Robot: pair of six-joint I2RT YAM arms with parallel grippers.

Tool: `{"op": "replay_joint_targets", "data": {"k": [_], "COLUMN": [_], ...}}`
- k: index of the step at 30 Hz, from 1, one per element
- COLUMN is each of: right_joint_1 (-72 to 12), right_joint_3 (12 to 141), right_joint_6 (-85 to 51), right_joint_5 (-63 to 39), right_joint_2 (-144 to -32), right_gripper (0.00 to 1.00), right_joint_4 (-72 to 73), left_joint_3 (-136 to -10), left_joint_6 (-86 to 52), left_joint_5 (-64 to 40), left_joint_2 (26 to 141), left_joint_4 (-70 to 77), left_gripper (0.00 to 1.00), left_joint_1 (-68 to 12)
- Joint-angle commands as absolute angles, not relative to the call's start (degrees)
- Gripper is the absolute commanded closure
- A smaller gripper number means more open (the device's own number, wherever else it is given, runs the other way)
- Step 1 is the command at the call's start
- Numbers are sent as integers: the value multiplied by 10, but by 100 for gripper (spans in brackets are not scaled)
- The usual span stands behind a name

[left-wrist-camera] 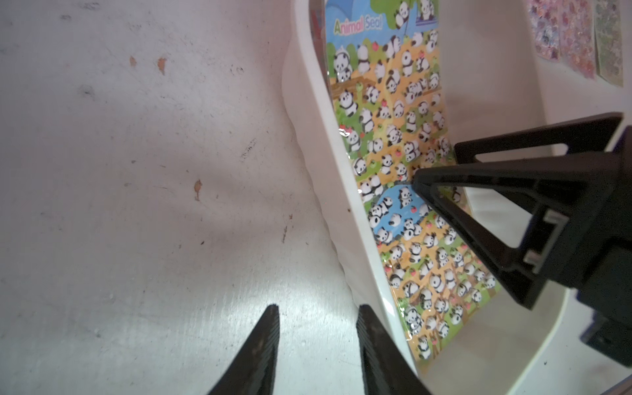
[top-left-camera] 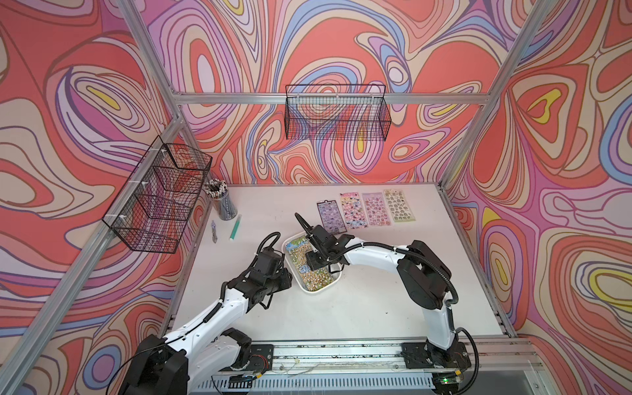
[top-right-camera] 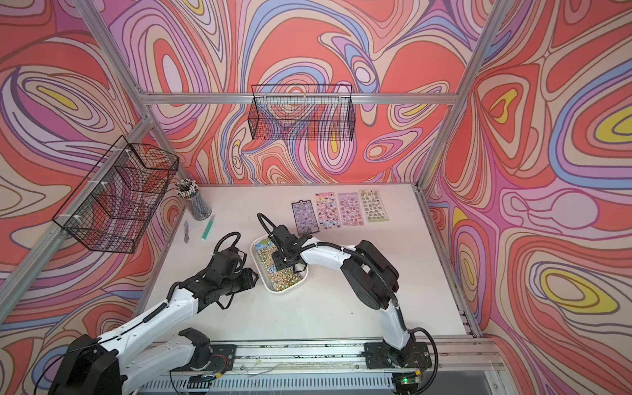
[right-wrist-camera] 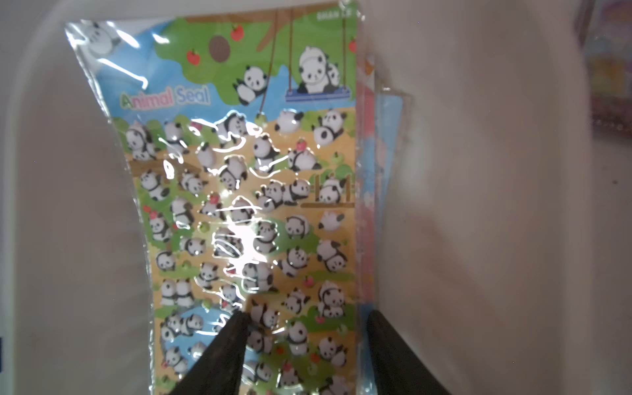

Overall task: Take the stickers out of the storage box
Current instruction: Pick up the sticker from the storage box.

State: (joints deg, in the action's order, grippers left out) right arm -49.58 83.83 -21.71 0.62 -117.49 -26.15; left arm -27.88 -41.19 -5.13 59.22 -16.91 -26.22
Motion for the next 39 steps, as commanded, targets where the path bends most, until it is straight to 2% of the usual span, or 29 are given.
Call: {"op": "replay_joint_targets", "data": {"k": [1,9,14,25,39], "right_joint_1": [-500,-500,-500,-499,-497], "right_joint_3": [853,859,860,868,883], "right_joint_6": [-226,-238,-245,-245,-237], "right_joint_5": [-8,-31,-38,-21,-4], "right_joint_2": [-1192,-1216,-1228,-1221,-1201], "right_gripper": [42,45,51,79,99], "right_joint_4": [-254,-249,-247,-256,-277], "left_joint_3": [-281,-284,-287,-287,-290], "left_joint_6": [-415,-413,-411,-410,-406], "left_joint_5": [-54,-58,-55,-55,-54], "left_joint_2": [599,602,598,597,599], "left_joint_4": [-158,-155,-160,-162,-170], "left_gripper": [58,58,58,58,58], "left_joint_1": [-264,-264,-264,-264,-264]}}
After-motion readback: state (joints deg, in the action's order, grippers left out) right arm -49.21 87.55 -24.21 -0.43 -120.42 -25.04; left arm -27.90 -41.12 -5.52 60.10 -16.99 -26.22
